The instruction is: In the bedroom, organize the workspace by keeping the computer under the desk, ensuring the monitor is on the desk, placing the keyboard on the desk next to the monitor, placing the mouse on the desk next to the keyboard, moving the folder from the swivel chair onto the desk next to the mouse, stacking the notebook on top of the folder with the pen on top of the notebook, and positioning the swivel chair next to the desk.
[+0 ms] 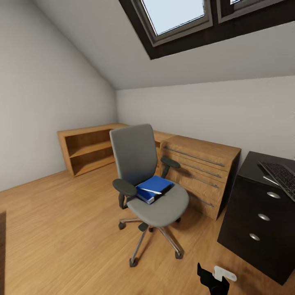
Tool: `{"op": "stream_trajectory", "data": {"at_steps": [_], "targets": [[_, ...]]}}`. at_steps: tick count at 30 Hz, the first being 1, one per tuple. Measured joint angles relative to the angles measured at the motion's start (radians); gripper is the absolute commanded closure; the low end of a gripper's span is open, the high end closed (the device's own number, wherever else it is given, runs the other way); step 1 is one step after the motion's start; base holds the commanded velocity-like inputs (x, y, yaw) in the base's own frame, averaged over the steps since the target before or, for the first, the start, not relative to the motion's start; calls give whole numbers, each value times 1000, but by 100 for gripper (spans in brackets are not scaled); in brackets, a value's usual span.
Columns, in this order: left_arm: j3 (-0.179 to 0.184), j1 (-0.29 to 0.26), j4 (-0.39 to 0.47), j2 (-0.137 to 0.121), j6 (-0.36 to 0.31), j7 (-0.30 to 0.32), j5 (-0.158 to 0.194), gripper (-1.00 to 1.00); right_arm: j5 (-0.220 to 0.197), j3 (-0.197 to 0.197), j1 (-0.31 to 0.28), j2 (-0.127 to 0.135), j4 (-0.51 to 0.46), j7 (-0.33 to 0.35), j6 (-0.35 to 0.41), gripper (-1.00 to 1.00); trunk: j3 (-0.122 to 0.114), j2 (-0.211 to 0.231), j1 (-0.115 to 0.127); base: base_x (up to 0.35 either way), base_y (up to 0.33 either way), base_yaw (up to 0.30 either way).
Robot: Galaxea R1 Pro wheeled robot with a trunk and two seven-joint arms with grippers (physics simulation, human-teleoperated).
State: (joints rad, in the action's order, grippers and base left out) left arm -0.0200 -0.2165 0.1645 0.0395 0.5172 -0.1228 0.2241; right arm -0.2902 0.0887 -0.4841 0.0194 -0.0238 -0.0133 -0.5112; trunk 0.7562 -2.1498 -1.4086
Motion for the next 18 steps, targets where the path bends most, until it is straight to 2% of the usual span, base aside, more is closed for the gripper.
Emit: {"op": "stream_trajectory", "data": {"at_steps": [7,18], "targets": [[-1,0,-1,0,0,-1,0,-100,0,0,0,-1,0,0,0,-100,-22,49,27,0,0,-75],[-1,0,-2,1,0,-1,0,-100,0,0,0,-1,0,0,0,-100,-56,126,69,0,0,-231]]}}
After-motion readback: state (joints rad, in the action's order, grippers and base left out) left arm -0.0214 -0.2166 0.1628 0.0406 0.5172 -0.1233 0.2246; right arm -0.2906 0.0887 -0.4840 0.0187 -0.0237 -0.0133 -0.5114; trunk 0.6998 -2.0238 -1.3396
